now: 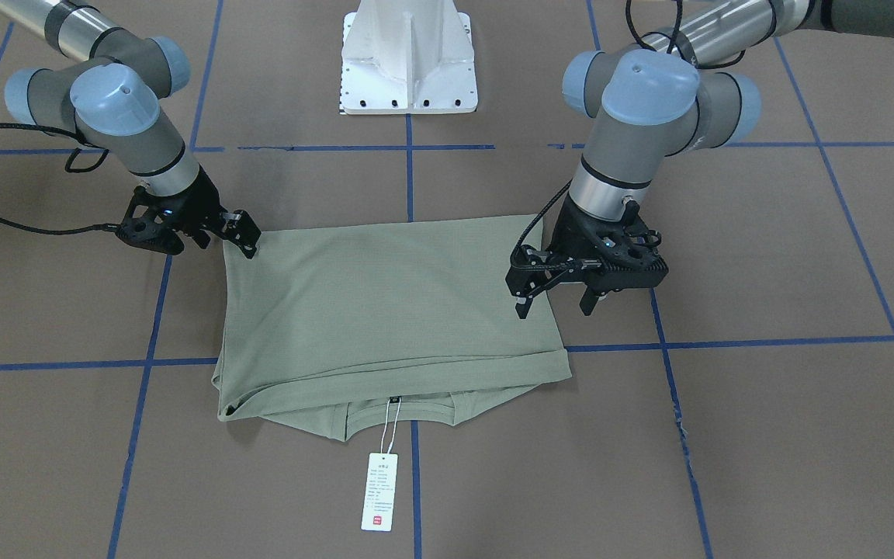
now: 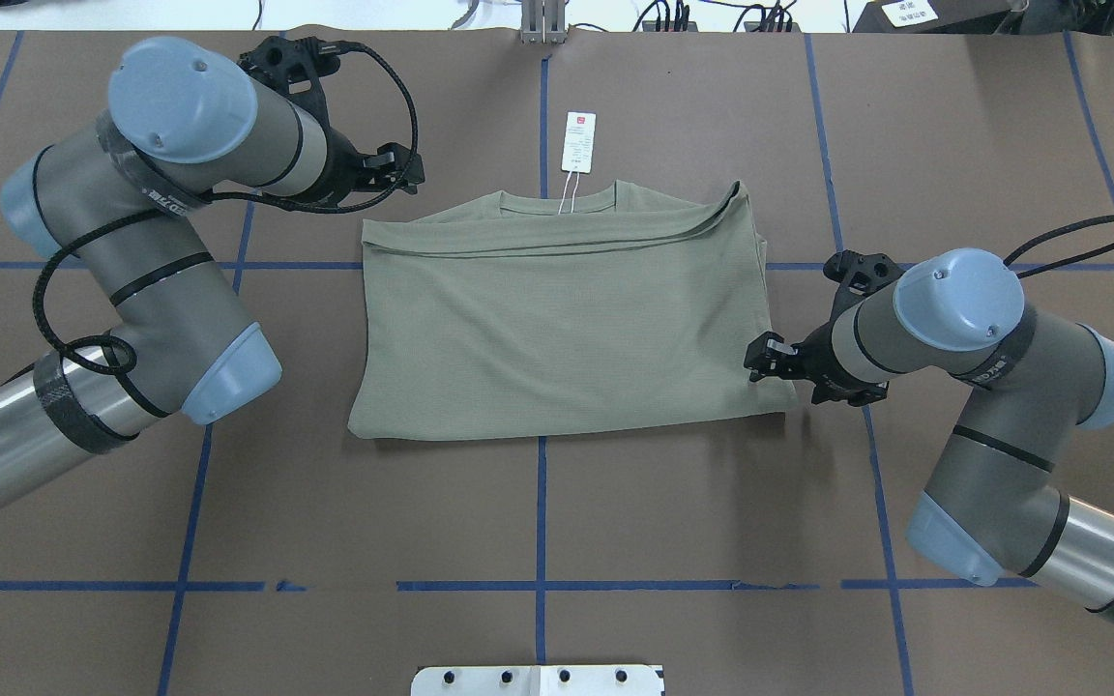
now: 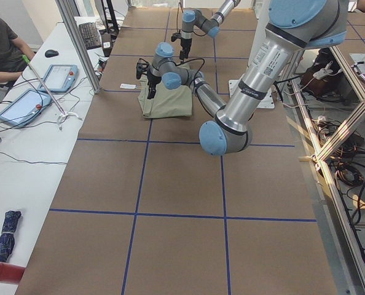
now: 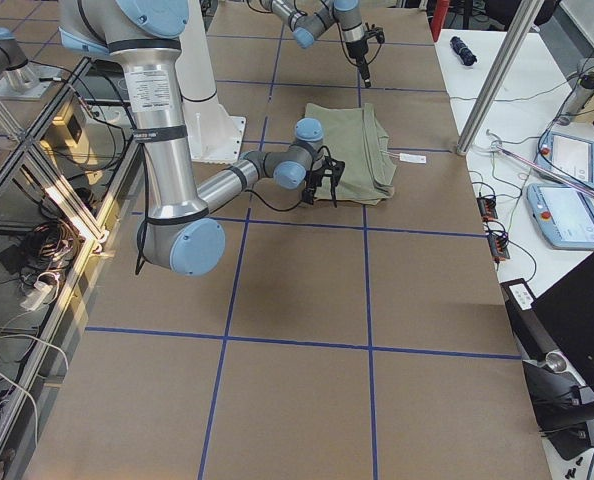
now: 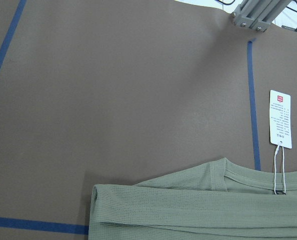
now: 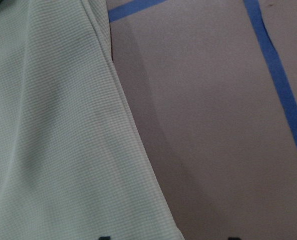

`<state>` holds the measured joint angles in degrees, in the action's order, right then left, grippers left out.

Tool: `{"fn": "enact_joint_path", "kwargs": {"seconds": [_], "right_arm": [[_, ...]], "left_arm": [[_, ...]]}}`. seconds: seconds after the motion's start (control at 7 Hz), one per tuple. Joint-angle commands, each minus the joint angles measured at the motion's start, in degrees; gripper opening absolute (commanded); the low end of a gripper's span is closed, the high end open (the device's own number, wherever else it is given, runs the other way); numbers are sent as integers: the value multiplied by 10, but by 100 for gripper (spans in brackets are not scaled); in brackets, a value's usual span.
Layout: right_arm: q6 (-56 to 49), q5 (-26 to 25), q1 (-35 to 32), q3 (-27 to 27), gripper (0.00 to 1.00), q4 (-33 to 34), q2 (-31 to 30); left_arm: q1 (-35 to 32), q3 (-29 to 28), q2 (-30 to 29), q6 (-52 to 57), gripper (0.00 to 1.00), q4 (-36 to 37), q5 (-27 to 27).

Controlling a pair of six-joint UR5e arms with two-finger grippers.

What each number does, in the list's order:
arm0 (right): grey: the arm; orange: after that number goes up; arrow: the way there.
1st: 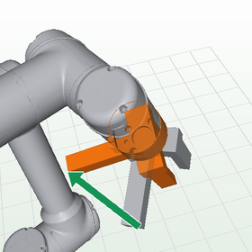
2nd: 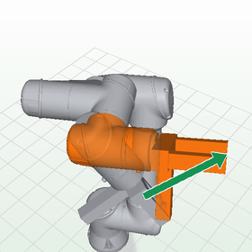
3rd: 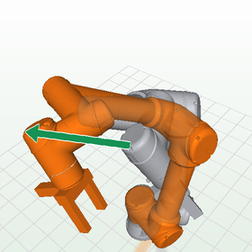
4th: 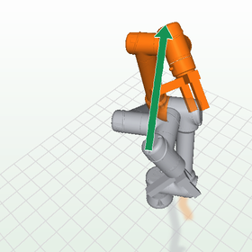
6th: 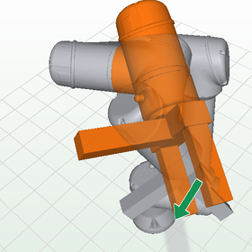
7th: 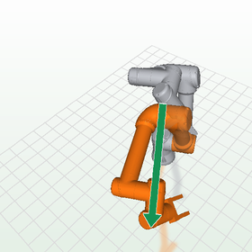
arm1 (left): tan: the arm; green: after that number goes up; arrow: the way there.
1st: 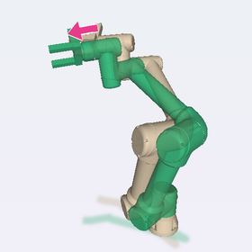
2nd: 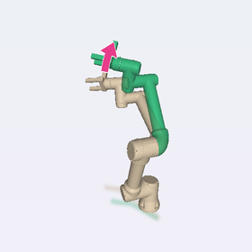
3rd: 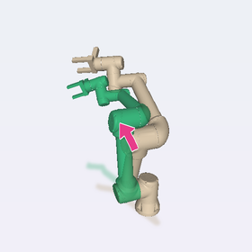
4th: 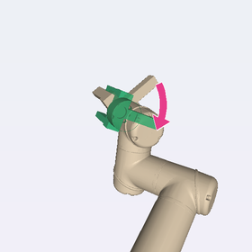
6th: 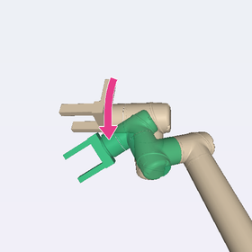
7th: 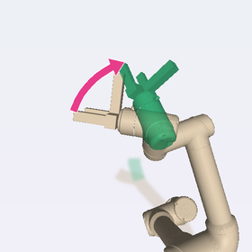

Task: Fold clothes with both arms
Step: 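Lower the right gripper to the folded shirt's side edge and grasp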

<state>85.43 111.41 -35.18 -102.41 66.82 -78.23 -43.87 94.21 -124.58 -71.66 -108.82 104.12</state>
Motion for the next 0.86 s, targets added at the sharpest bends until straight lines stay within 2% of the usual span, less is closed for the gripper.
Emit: {"fn": "enact_joint_path", "kwargs": {"seconds": [0.0, 0.29, 0.43, 0.57, 0.71], "right_arm": [[0, 3, 3, -3, 0, 0, -1], [-1, 14, 5, -12, 0, 3, -15], [-1, 14, 19, -59, 0, 3, -54], [-1, 14, 36, -132, 0, 3, -121], [5, 12, 66, -182, 0, 3, -171]], "left_arm": [[0, 1, 0, 0, 100, 0, -1], [0, 2, -7, -4, 99, 0, 1], [0, 3, -7, -5, 99, 0, 1], [0, 7, -4, -5, 99, 0, 1], [0, 8, -1, -5, 99, 0, 0]]}}
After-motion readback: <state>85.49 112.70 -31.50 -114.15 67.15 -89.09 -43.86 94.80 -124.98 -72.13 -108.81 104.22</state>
